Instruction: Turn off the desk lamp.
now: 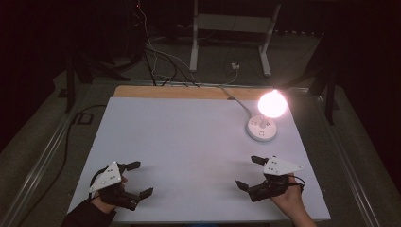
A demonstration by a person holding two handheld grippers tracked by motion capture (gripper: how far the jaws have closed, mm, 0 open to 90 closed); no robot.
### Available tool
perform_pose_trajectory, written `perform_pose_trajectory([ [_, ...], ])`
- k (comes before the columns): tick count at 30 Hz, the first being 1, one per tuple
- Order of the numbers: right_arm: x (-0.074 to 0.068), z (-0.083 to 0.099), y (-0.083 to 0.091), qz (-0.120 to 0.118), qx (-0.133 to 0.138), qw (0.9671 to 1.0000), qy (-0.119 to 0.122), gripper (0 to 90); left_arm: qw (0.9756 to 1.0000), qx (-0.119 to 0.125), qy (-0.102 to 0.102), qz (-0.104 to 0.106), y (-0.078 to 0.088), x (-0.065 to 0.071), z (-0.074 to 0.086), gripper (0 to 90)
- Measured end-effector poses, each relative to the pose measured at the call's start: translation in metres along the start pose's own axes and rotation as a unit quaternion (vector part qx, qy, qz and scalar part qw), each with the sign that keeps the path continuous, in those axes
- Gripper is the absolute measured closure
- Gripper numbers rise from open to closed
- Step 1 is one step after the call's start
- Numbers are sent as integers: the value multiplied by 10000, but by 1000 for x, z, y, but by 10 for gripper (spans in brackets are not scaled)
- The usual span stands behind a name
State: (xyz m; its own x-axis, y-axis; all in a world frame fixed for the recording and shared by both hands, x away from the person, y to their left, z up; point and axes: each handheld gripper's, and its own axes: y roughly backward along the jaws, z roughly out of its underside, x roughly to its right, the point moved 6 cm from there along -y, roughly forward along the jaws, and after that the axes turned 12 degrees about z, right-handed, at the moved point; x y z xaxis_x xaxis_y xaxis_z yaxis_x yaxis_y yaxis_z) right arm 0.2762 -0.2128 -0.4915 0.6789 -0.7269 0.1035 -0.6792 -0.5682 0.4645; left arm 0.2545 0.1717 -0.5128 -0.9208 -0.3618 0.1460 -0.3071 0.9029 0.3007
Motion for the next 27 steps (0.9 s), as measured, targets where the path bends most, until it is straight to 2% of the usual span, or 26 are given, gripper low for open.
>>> perform_pose_trajectory([
  [7, 14, -10, 4, 193, 170, 9997, -44, 0, 10000, -5, 7, -4, 0, 0, 0, 4],
  [27, 61, -27, 6, 668, 308, 9970, -223, 0, 10000, -6, 4, 5, 0, 0, 0, 4],
])
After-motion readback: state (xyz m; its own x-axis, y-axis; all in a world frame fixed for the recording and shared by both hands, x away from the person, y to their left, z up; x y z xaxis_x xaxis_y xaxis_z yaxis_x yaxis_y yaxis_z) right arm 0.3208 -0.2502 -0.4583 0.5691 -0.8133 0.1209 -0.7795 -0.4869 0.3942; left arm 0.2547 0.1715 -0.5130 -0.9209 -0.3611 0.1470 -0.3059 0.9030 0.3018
